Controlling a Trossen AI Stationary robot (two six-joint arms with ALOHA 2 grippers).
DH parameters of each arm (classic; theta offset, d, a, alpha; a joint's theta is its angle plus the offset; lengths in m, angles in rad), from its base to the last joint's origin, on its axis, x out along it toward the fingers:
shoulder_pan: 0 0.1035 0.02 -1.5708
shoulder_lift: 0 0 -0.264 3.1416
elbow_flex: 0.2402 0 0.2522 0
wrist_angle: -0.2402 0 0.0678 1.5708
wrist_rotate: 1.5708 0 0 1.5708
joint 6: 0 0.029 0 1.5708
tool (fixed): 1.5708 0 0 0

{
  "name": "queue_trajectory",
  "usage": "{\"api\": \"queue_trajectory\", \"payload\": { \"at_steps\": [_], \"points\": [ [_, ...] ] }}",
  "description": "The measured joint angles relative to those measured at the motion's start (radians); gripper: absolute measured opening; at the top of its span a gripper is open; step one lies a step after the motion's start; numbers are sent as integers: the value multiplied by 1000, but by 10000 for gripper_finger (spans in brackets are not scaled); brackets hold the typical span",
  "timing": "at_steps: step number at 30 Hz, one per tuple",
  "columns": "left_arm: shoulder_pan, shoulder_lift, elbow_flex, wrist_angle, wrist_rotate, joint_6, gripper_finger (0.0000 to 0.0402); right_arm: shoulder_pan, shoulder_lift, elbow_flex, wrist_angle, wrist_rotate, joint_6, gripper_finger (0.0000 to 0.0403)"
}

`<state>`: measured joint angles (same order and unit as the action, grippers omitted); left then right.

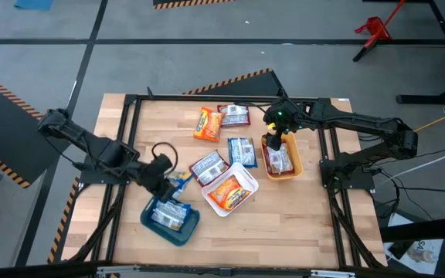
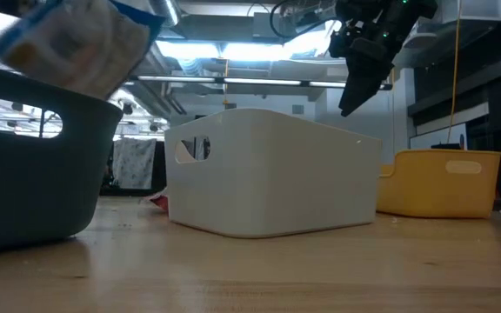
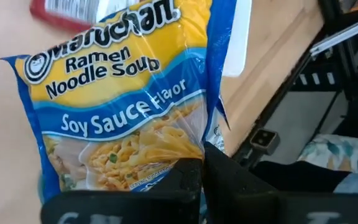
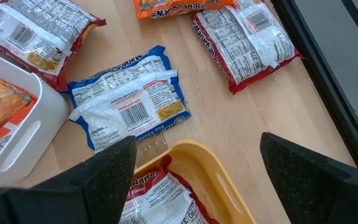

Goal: Sort Maruchan noodles
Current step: Put the left blue noodle pack into the green bin

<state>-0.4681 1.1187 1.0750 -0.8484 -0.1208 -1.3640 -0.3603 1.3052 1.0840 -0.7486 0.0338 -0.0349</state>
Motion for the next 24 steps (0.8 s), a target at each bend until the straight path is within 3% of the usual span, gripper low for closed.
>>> {"api": "queue_trajectory", "payload": {
  "at_steps": [13,24],
  "points": [
    [-180,142,4,4,-19,-300,0,0,0,0,0,0,-23,328],
    [-214,277,4,41,28,-336,0,0,0,0,-2,-1,-23,328]
  ]
}}
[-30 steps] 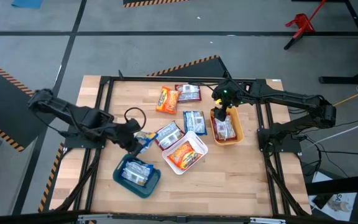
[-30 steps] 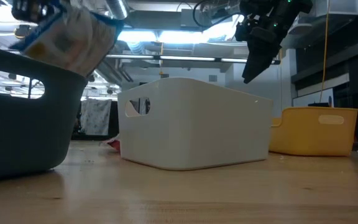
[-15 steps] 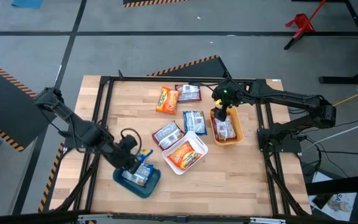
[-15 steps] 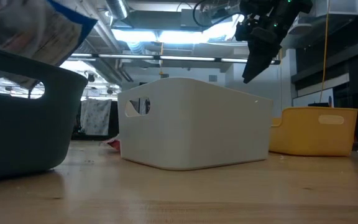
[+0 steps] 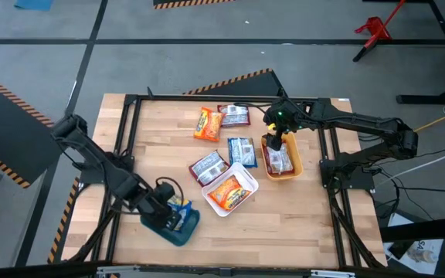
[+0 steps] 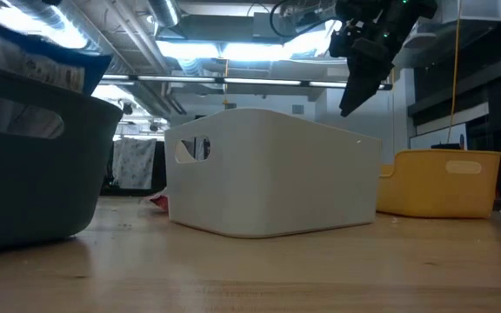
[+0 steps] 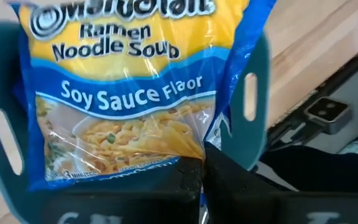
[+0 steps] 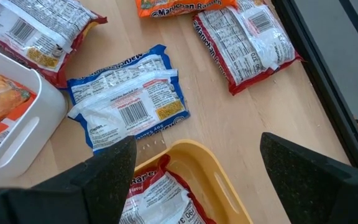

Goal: Sort Maruchan noodles
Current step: Put the left blue noodle pack into the green bin

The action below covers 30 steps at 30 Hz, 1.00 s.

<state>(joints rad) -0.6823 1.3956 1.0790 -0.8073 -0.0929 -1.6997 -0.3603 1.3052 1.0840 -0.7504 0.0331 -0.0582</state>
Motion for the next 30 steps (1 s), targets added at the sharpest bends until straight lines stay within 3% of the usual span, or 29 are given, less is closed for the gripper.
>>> {"api": "queue_trajectory", "payload": {
  "at_steps": [8,16,24,30],
  "points": [
    [0,84,0,69,27,-3,0,0,0,0,-2,-43,-1,328],
    [-12,138,-1,125,121,-29,0,0,0,0,-3,-45,-23,328],
    [-14,138,-1,171,95,-61,1,0,0,0,-2,-45,-26,328],
    [-14,138,-1,175,83,-146,42,0,0,0,-2,-45,-26,328]
  ]
}}
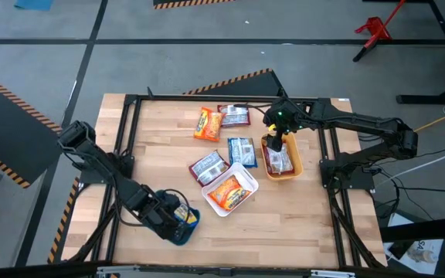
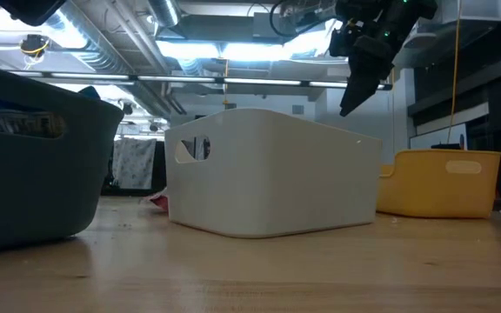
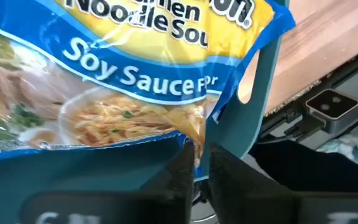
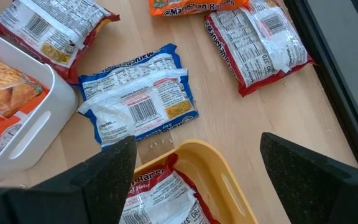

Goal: Sort Maruchan noodles
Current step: Put the left blue noodle pack into the green bin

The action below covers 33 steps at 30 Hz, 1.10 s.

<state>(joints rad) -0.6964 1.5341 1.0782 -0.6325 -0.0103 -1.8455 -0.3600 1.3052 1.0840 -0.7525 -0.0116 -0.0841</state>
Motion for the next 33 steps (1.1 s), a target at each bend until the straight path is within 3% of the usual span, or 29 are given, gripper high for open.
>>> {"api": "queue_trajectory", "payload": {
  "at_steps": [5,12,18,23,29,33],
  "points": [
    [0,-2,0,55,5,15,82,0,0,0,0,0,0,328],
    [7,-41,1,128,-3,-14,78,0,0,0,63,-58,5,328],
    [15,-120,5,87,-174,-21,62,8,3,0,161,-174,38,328],
    [37,-125,5,-34,-274,-5,48,68,31,0,208,-141,36,328],
    [93,-56,5,-102,-260,12,34,138,102,0,203,-138,34,328],
    [107,-8,5,-110,-176,42,19,161,138,0,195,-137,27,328]
  ]
}}
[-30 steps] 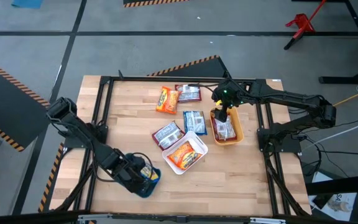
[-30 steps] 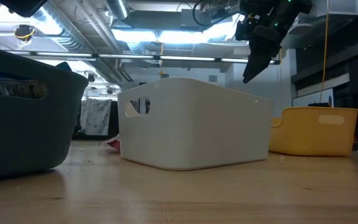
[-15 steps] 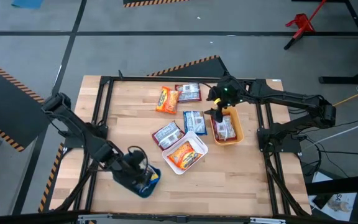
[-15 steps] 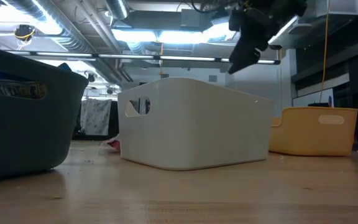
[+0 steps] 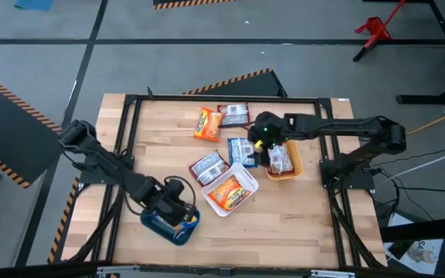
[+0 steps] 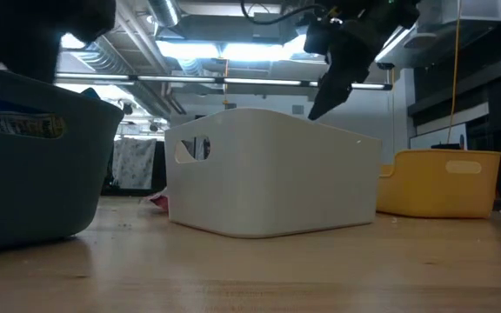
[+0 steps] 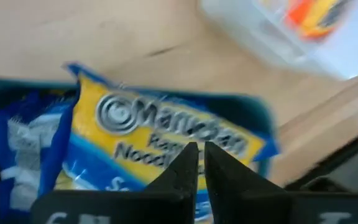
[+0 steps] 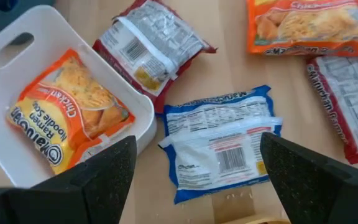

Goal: Sort Maruchan noodles
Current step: Put the left blue noodle pack into the green bin

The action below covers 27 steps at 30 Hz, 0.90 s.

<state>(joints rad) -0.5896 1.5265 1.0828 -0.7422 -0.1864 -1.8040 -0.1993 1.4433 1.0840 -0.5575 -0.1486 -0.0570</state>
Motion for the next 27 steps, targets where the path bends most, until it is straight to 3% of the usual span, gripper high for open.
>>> {"api": "queue_trajectory", "payload": {
  "at_steps": [10,21,27],
  "points": [
    [-22,92,-1,-29,155,-66,1,3,10,0,-2,2,0,328],
    [-20,27,-1,-1,102,-89,1,3,10,0,1,23,-1,328],
    [-95,-66,0,-21,61,-224,1,3,10,0,-6,23,-3,328]
  ]
}}
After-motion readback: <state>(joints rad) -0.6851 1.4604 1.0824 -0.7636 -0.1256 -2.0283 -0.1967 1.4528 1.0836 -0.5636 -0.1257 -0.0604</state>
